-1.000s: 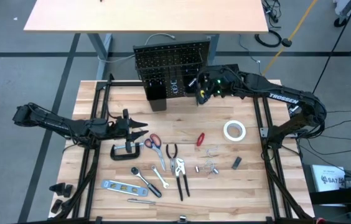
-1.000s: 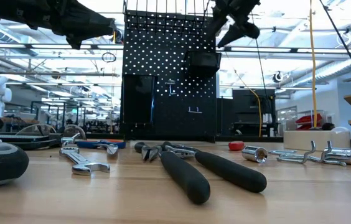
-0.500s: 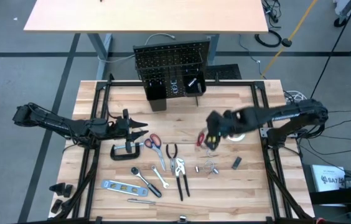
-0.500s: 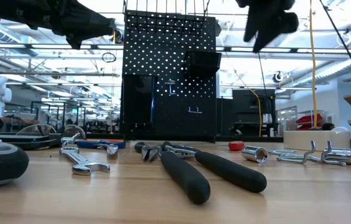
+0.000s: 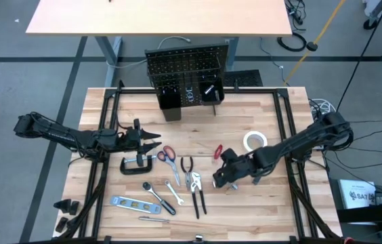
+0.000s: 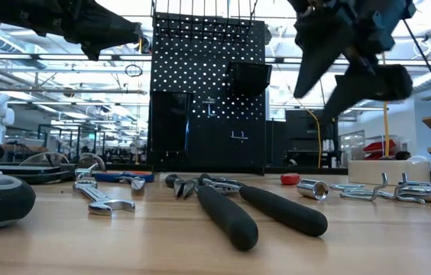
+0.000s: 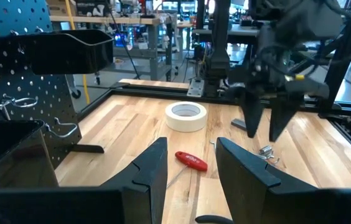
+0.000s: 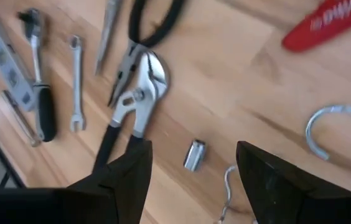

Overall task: Hang tools onto peg board
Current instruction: Put the left wrench socket on the right black bin on the peg board

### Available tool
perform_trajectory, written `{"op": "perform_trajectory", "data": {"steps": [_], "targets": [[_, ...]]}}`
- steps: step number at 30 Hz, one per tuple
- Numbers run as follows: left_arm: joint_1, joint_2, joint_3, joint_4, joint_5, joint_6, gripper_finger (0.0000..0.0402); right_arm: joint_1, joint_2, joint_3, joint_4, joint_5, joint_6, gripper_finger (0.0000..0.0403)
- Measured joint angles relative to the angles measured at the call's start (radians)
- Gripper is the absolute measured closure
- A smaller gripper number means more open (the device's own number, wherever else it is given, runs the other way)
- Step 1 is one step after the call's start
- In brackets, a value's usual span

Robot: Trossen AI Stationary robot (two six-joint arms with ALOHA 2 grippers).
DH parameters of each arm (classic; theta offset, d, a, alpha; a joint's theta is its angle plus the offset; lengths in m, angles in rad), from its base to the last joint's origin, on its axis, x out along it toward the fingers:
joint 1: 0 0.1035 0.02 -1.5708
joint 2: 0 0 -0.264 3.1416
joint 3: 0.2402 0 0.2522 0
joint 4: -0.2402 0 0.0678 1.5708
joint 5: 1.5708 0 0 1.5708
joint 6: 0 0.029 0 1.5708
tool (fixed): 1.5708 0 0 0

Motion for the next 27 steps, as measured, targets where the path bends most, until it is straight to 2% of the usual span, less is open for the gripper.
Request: {"op": "perform_trajectory", "data": {"steps": [8, 19, 27], "targets": [[0.000, 0.000, 0.000, 0.000, 0.000, -0.001, 0.0270, 0.016, 0.128, 0.100, -0.010, -0.006, 0.031, 0.0178], [0.000, 0.000, 0.000, 0.000, 0.000, -0.003, 0.0270, 0.034, 0.362, 0.341, -0.299, -0.026, 0.030, 0.0207], [0.000, 0.000, 0.000, 0.000, 0.000, -0.007, 0.0270, 0.041, 0.435, 0.358, -0.280, -0.051, 0.029, 0.0209]]}}
